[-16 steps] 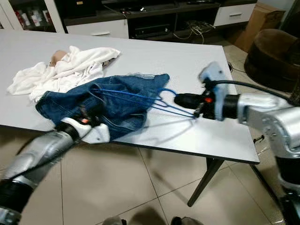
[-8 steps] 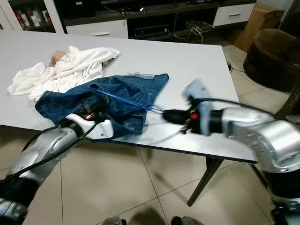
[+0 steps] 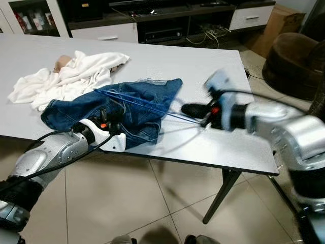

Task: Hang hanger

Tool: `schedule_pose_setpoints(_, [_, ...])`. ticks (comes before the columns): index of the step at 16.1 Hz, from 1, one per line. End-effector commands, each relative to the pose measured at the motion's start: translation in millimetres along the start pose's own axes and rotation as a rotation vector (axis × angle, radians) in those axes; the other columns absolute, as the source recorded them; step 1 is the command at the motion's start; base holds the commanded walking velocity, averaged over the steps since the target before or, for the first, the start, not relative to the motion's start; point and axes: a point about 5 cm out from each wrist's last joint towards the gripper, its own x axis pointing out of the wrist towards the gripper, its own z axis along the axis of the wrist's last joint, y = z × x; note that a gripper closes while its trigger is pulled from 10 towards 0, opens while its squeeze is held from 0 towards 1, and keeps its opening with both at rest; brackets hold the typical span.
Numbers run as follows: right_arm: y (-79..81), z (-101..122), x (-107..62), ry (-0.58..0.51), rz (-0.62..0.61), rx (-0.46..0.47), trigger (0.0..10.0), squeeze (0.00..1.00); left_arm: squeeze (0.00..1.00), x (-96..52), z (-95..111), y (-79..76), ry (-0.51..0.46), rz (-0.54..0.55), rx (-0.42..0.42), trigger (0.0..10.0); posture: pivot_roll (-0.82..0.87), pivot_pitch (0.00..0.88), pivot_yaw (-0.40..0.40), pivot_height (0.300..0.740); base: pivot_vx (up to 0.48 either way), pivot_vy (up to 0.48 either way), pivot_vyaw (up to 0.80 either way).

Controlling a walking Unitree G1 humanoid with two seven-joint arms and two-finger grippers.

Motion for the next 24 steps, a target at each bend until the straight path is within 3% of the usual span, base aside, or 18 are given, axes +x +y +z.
schedule_pose_setpoints(1, [-7.1,6,-6.0,-0.021,-0.034,-0.006,10.0,0.0,0.0,-2.3,-6,0.3,0.028,0.003,-0.035,10.0,-0.06,0.016,0.028,0.74,0.0,0.0,0.0])
schedule_pose_setpoints(2, [-11.5,5,-11.1,-0.025,-0.062,-0.006,10.0,0.0,0.0,-2.6,-8,-1.4,0.044,0.045,-0.156,10.0,-0.06,0.016,0.034,0.74,0.0,0.0,0.0])
schedule_pose_setpoints(3, [-12.5,4,-14.2,-0.026,-0.067,-0.005,10.0,0.0,0.0,-2.5,-10,-2.4,0.053,0.077,-0.24,10.0,-0.06,0.016,0.034,0.74,0.0,0.0,0.0])
schedule_pose_setpoints(4, [-11.9,3,-15.9,-0.023,-0.059,-0.018,10.0,0.0,0.0,-2.2,-11,-2.3,0.055,0.091,-0.268,10.0,-0.06,0.017,0.034,0.74,0.0,0.0,0.0])
schedule_pose_setpoints(5, [-13.2,4,-21.5,-0.024,-0.051,-0.053,10.0,0.0,0.0,0.2,-13,1.9,0.063,0.154,-0.383,10.0,-0.06,0.016,0.035,0.74,0.0,0.0,0.0])
schedule_pose_setpoints(6, [-13.2,4,-21.5,-0.024,-0.051,-0.053,10.0,0.0,0.0,0.2,-13,1.9,0.063,0.154,-0.383,10.0,-0.06,0.016,0.035,0.74,0.0,0.0,0.0])
schedule_pose_setpoints(7, [-15.6,6,-24.3,-0.037,-0.059,-0.058,10.0,0.0,0.0,1.6,-15,5.9,0.065,0.202,-0.481,10.0,-0.06,0.016,0.037,0.74,0.0,0.0,0.0])
schedule_pose_setpoints(8, [-14.1,9,-28.4,-0.068,-0.037,-0.068,10.0,0.0,0.0,3.3,-19,12.2,0.06,0.288,-0.666,10.0,-0.06,0.016,0.037,0.74,0.0,0.0,0.0])
schedule_pose_setpoints(9, [-10.1,9,-30.2,-0.078,-0.009,-0.077,10.0,0.0,0.0,4.4,-19,14.5,0.043,0.326,-0.781,10.0,-0.06,0.016,0.038,0.74,0.0,0.0,0.0])
schedule_pose_setpoints(10, [-9.2,8,-30.6,-0.079,-0.002,-0.08,10.0,0.0,0.0,4.7,-19,14.8,0.037,0.333,-0.807,10.0,-0.06,0.016,0.038,0.74,0.0,0.0,0.0])
schedule_pose_setpoints(11, [-4.9,5,-34.1,-0.079,0.026,-0.104,10.0,0.0,0.0,6.3,-15,10.7,0.011,0.334,-0.933,10.0,-0.06,0.02,0.039,0.74,0.0,0.0,0.0])
schedule_pose_setpoints(12, [-2.7,3,-37.4,-0.079,0.043,-0.125,10.0,0.0,0.0,7.1,-13,6.5,-0.003,0.327,-1.0,10.0,-0.06,0.022,0.04,0.74,0.0,0.0,0.0])
schedule_pose_setpoints(18, [1.3,-3,-74.6,-0.034,0.13,-0.248,10.0,0.0,0.0,4.1,-13,-6.2,-0.005,0.334,-1.14,10.0,-0.07,0.031,0.044,0.74,0.0,0.0,0.0])
schedule_pose_setpoints(24, [6.2,-10,-90.8,0.024,0.204,-0.322,10.0,0.0,0.0,1.8,-15,-9.8,0.004,0.333,-1.149,10.0,-0.08,0.029,0.046,0.74,0.0,0.0,0.0])
